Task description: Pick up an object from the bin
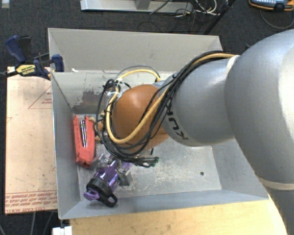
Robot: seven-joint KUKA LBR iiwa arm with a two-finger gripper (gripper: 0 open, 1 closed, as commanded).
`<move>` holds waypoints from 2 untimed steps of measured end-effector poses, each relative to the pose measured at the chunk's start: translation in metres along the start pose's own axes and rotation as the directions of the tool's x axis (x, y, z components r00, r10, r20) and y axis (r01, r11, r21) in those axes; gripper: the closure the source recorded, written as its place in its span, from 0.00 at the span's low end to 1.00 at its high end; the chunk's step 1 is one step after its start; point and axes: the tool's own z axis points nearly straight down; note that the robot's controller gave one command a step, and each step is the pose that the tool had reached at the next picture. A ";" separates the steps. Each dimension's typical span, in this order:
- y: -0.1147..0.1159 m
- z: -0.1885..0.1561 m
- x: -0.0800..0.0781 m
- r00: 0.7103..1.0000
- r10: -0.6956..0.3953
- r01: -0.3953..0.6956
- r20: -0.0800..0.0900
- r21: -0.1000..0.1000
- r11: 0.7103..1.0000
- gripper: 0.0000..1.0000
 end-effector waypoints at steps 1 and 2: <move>-0.024 0.031 -0.010 0.986 0.168 -0.168 0.005 0.000 0.986 1.00; -0.024 0.031 -0.010 0.986 0.168 -0.168 0.005 0.000 0.986 1.00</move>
Offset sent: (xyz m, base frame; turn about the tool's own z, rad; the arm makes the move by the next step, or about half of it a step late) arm 0.0000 0.0000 0.0000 0.0000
